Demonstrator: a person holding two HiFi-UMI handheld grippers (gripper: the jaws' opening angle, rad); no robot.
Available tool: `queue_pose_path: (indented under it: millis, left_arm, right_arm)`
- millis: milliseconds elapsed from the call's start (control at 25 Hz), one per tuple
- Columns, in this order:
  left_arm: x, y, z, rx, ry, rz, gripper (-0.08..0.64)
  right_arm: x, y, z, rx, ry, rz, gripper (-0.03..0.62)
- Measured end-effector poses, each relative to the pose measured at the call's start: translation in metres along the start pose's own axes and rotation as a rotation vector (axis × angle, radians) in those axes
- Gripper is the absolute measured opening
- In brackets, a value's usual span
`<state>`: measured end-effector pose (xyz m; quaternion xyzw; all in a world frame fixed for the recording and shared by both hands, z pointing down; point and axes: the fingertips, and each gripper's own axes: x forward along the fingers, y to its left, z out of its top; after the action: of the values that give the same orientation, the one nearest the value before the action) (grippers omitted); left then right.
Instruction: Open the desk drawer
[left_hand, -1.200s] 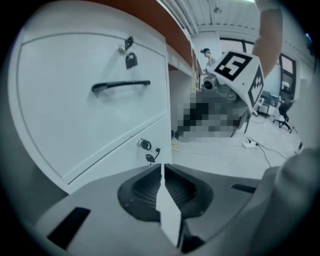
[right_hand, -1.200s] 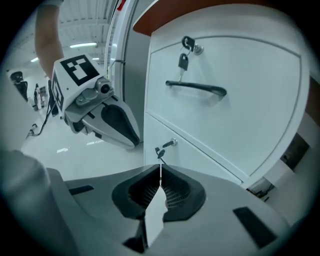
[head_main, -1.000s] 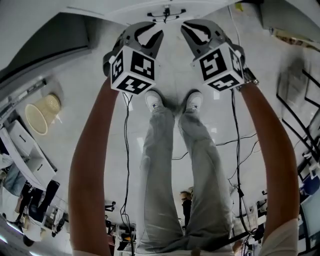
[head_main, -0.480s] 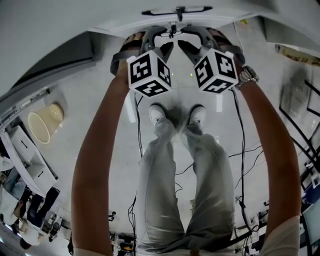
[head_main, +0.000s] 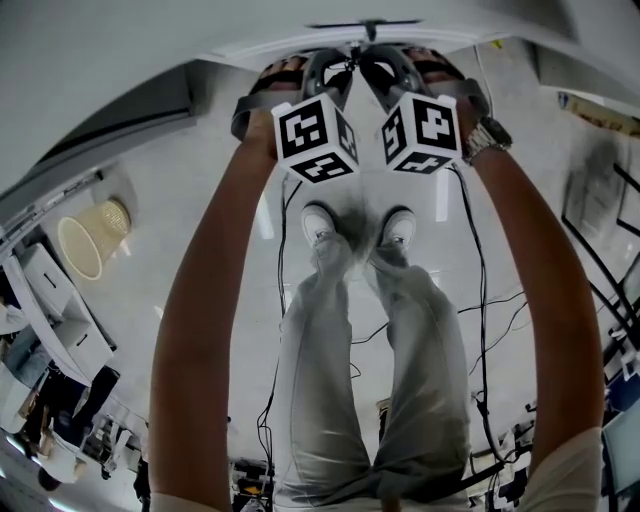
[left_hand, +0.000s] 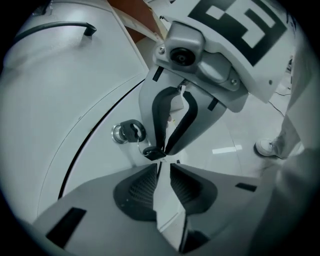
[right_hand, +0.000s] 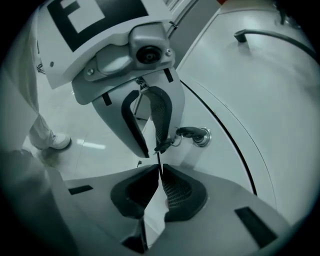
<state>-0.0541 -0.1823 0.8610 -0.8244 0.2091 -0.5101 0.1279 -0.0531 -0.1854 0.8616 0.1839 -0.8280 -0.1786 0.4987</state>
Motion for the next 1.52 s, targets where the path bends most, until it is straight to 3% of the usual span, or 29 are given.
queue_pose_path:
  millis: [80,240,840,1520]
  left_arm:
    - [0.000,0.005,0.000,-0.013,-0.003,0.037,0.039]
    - [-0.001,0.009,-0.004,-0.076,-0.007,0.037,0.037]
    - [-0.020,-0.025,-0.002,-0.072,0.007,0.020,0.034]
    - [-0.042,-0.063,0.007,-0.084,0.011,0.025,0.032]
  right_arm:
    - [0.001,0.001,-0.001,-0.016,0.024,0.002,0.043]
    - [0.001,0.000,0.001,0.012,0.033,0.025,0.041]
    - [-0.020,0.033,0.004,0.089,0.051,0.053,0.041]
    - [-0.048,0.066,0.004,0.077,0.055,0.061,0.041]
